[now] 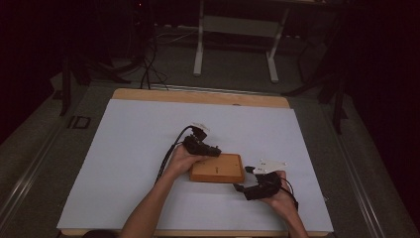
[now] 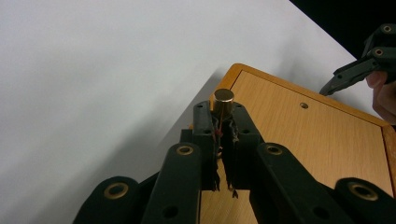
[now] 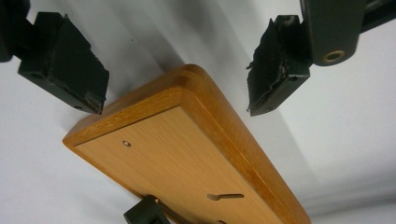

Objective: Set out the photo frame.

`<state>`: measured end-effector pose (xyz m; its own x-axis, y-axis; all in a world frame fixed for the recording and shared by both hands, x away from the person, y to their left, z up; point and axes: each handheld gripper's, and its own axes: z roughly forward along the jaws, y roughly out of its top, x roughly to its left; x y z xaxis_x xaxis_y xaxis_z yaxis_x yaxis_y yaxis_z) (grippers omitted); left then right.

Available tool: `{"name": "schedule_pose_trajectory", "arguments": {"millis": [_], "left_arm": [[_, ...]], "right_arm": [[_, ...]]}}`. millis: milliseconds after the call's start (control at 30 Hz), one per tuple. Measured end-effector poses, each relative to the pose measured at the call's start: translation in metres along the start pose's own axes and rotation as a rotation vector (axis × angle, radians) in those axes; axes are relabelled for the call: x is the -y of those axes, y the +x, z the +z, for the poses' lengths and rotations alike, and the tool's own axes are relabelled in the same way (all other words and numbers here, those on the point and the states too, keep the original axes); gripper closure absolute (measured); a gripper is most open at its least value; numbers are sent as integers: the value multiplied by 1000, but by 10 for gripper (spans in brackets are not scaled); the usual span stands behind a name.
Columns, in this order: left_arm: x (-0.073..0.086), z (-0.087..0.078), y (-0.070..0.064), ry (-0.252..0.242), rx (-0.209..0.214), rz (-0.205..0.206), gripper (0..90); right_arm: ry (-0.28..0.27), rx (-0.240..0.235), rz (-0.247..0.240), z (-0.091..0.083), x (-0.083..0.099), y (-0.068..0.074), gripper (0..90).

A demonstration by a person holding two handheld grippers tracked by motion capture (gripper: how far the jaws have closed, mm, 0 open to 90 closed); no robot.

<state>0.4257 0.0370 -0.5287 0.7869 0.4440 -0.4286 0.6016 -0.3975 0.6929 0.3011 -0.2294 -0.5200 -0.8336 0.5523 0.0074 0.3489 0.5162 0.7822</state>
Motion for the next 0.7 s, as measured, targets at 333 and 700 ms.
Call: {"name": "schedule_pose_trajectory", "arguments": {"millis": [333, 700], "left_arm": [[-1, 0, 1, 4, 6, -5, 847], [-1, 0, 1, 1, 0, 14, 847]], "right_arm": [[36, 74, -47, 16, 0, -1, 229], [60, 166, -114, 22, 0, 4, 275]]}}
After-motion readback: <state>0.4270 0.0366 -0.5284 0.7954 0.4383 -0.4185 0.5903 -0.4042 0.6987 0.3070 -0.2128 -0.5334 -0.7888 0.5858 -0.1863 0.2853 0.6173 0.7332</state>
